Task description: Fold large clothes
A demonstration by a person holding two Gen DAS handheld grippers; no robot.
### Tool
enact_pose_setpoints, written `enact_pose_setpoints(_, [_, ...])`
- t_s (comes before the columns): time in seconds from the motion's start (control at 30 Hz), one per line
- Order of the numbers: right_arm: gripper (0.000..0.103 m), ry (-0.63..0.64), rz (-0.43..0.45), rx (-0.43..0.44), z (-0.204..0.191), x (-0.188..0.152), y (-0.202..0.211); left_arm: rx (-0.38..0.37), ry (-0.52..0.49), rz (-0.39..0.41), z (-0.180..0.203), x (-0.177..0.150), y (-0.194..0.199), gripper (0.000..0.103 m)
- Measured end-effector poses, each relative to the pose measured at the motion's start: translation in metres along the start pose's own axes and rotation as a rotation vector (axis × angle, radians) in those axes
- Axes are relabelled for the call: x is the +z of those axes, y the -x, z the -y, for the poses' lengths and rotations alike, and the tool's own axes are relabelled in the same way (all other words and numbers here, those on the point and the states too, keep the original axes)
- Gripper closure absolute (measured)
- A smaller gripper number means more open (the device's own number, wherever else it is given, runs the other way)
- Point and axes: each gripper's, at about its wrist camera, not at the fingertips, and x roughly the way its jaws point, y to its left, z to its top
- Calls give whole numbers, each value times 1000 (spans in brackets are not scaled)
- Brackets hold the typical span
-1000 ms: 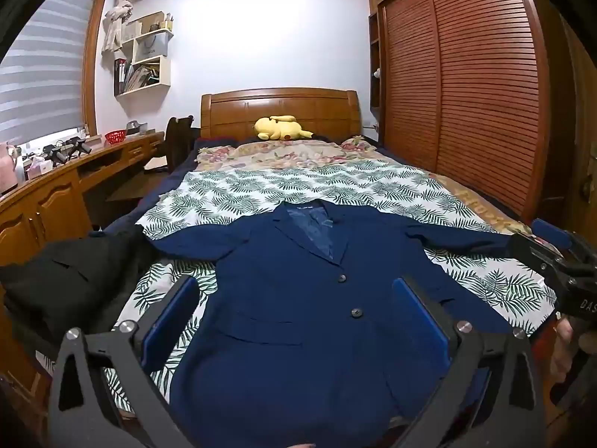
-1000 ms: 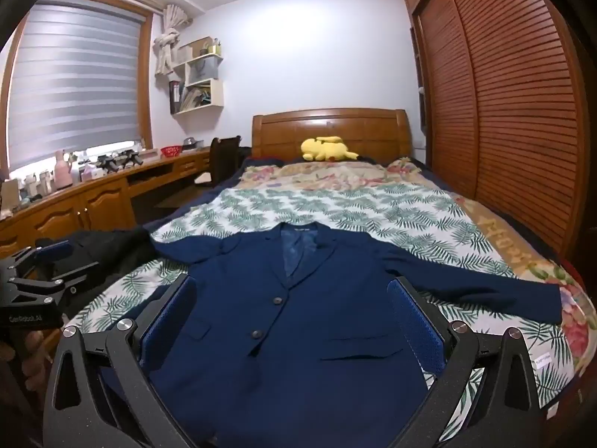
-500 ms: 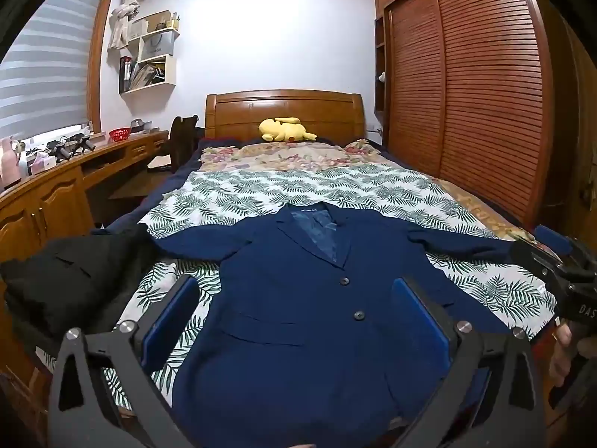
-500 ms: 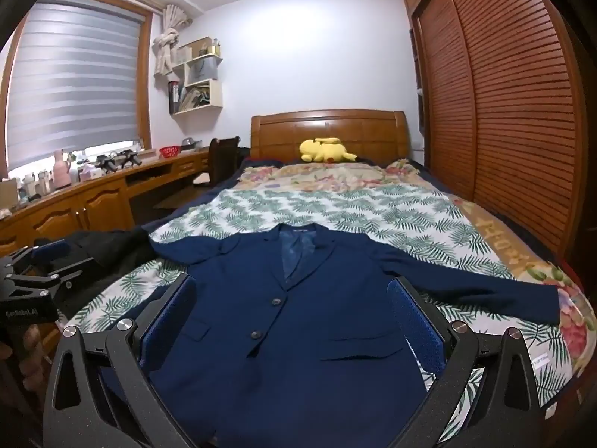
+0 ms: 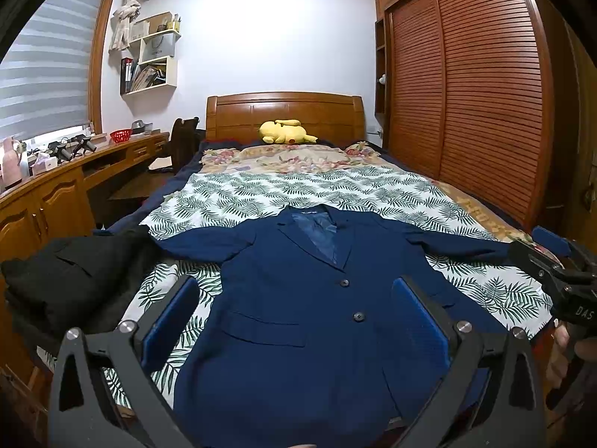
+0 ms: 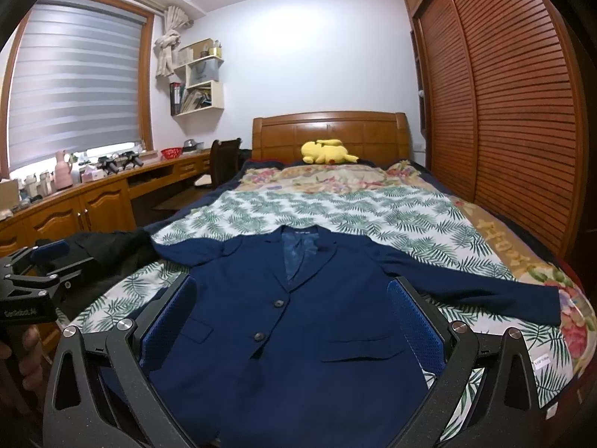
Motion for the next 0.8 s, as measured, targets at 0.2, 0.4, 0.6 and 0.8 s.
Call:
enact_pose_setpoints(0.2, [0,0,3,2,-4,1,0,0,-2,7,0,1,4,0])
enact_pose_setpoints(0.4, [0,0,8,3,-5,4,3,-1,-9,13,4,2,8,0])
enact_pose_setpoints(0.6, [0,0,9,3,-6,5,3,-1,-8,15,6,3,10,0])
enact_pose_setpoints(0.8, [0,-1,10,2,-7,5,4,0,-9,15,6,2,10,0])
